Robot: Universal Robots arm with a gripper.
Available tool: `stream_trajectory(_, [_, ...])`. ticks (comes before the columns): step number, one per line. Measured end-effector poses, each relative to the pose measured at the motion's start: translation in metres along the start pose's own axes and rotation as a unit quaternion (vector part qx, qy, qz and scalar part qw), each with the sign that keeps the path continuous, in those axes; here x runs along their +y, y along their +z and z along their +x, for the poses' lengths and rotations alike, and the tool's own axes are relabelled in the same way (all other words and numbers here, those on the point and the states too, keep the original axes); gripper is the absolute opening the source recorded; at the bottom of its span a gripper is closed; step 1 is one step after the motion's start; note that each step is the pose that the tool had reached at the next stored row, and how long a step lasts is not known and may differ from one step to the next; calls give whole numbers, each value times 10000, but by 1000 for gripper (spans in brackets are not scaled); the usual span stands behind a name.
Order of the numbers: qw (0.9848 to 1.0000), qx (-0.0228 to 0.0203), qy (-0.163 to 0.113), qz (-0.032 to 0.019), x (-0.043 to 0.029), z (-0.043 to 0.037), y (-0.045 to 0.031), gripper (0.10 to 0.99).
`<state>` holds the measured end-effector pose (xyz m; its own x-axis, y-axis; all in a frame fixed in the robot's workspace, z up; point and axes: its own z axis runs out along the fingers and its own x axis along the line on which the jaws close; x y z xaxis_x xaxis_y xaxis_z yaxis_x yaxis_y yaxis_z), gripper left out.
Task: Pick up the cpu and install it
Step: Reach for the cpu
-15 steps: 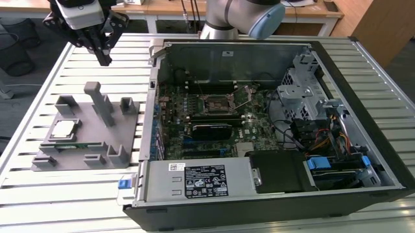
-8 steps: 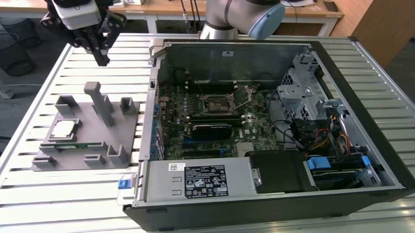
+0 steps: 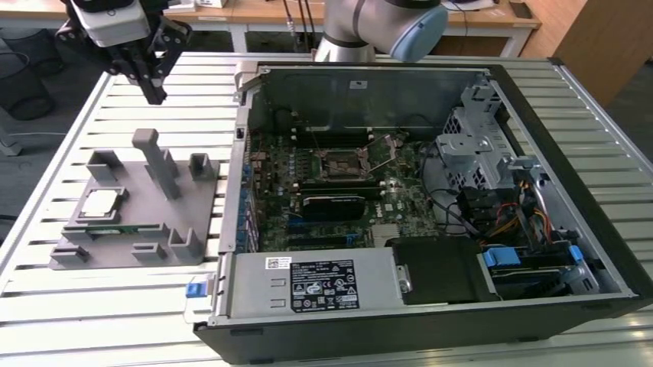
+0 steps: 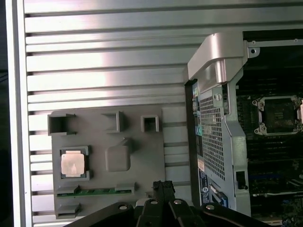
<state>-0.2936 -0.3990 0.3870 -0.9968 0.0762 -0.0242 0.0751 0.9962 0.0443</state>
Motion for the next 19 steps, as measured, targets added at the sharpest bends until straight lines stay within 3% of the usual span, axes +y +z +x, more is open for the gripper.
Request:
stream_trajectory(8, [10000, 0, 0, 0, -8, 107, 1, 106])
stream_trajectory(12, [10000, 0, 0, 0, -14, 198, 1, 106])
stream_trajectory(19, [10000, 0, 1, 0, 10, 492, 6, 106])
